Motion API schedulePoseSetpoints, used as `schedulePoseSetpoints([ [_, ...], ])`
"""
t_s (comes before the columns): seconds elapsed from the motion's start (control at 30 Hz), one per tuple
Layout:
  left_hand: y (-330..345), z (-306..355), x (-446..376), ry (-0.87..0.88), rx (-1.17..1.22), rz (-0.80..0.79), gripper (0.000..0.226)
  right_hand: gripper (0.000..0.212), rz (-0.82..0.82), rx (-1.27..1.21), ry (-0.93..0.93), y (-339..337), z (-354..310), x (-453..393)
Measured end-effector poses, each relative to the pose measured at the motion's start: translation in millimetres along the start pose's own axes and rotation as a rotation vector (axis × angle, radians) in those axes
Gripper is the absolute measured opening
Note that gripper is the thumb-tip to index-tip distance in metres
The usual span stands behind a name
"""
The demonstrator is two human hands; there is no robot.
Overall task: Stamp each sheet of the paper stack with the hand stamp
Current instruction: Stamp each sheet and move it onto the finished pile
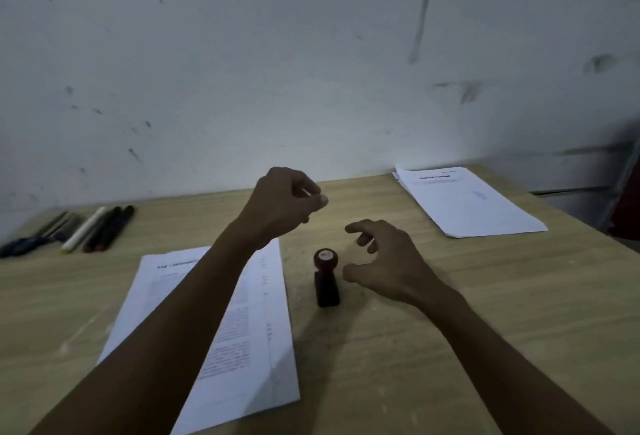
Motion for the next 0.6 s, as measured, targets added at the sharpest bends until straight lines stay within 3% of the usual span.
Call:
schedulePoseSetpoints([
  [0.13,-28,-51,36,-0.089,-0.035,0.103,0.009,0.07,0.006,0.13,-0.024,30,-15,0],
  [0.27,-38,-98,63,-0.149,-0.15,0.087,0.007,0.06,-0.009,0.284,0.039,46,-14,-2],
  [0.43,-38,-153,94,-0.188,-0.316,-0.139,0.033,0.036,0.006,0.41,0.041,56,-14,-1],
  [0.6,-28,-179,115,-0.145,-0.447,-0.281,0.067,0.025,0.076,0.291,0.048,50,-16,0],
])
Point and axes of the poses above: each hand's wrist, its own x-axis away from the middle knuckle, its own y-axis out of the palm, z = x × y, the point moved 7 cm from there along -x, towards the middle knuckle, and after that the axes turned 15 degrees about -x, right-handed, at the moved point
